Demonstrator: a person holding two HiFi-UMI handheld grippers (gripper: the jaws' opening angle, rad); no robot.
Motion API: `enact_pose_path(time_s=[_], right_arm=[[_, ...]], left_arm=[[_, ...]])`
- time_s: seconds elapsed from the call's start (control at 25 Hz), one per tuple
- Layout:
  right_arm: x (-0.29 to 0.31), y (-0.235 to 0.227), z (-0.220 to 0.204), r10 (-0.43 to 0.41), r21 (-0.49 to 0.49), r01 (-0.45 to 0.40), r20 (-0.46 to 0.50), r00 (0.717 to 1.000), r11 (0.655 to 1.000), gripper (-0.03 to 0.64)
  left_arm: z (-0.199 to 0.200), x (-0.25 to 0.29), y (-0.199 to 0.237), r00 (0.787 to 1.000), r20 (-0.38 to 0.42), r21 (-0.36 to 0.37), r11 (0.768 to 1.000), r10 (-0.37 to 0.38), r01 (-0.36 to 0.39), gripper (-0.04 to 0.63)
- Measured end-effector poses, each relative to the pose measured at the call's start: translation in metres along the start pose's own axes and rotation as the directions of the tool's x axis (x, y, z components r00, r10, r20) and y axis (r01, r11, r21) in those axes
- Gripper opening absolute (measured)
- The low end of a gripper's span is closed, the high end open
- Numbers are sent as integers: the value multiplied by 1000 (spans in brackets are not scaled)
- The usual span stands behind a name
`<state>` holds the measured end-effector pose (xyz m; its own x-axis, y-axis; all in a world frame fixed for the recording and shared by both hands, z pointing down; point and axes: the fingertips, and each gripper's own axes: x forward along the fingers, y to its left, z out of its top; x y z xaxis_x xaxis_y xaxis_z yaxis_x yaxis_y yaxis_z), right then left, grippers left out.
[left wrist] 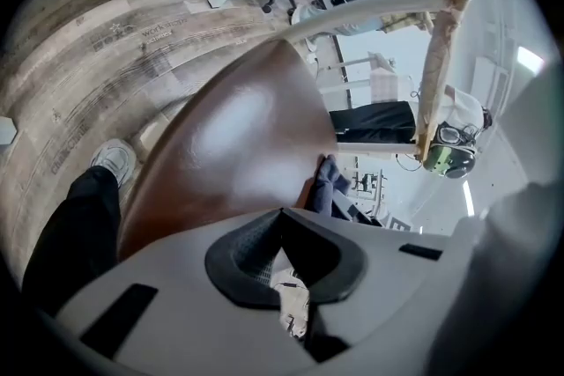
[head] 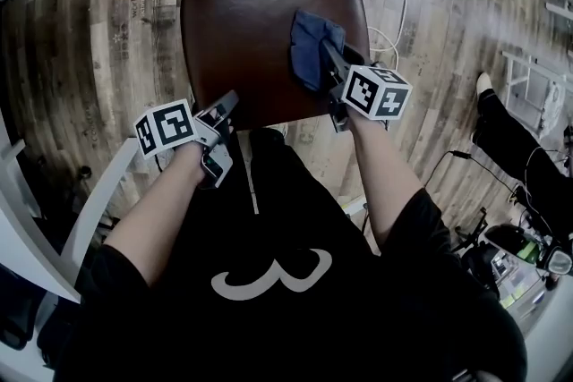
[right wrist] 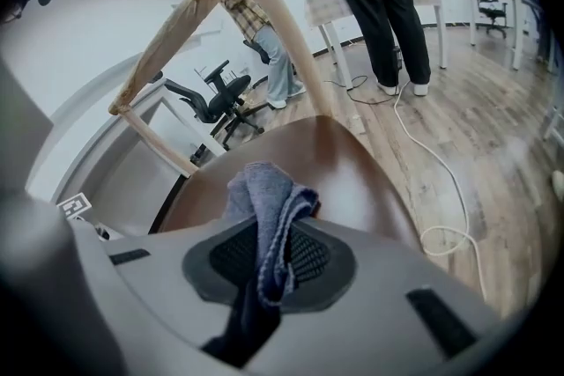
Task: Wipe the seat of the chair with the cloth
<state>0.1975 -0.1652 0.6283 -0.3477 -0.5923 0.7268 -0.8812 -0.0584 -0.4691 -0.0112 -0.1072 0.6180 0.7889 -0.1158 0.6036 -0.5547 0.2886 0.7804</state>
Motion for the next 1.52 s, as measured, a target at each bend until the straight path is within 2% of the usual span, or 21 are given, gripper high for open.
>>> enact_pose_path(time_s=[0.2, 0.44, 0.84, 1.04, 1.2, 1.32, 1.52], right_arm=[[-19, -37, 11, -65, -48, 65, 13, 998, 997, 54], [-40, -77, 13, -118, -38, 119, 27, 993, 992, 54], [-47, -82, 16, -93, 12, 93, 46, 995, 996, 54], [-56, -63, 24, -53, -11, 55, 94, 994, 998, 54], [-65, -30, 31, 1, -43, 4, 131, 991, 999, 54], [-68, 2, 30, 63, -59, -55, 144, 988, 997, 54], [-66, 59, 10, 171, -39, -167, 136, 976, 985, 54]], left_arm=[[-13, 5, -5, 1000, -2, 11, 1000, 9, -9, 12], [-27, 7, 1, 999, 30, -6, 1000, 30, -29, 12], [-57, 13, -4, 998, 54, -15, 1000, 11, -10, 12], [-70, 4, 4, 998, 63, -24, 1000, 10, -8, 12], [-77, -5, 16, 998, 69, -41, 999, 14, -11, 12], [-79, -12, 26, 996, 85, -70, 998, 7, -1, 12], [-88, -22, 37, 997, 70, -63, 998, 10, -6, 12]])
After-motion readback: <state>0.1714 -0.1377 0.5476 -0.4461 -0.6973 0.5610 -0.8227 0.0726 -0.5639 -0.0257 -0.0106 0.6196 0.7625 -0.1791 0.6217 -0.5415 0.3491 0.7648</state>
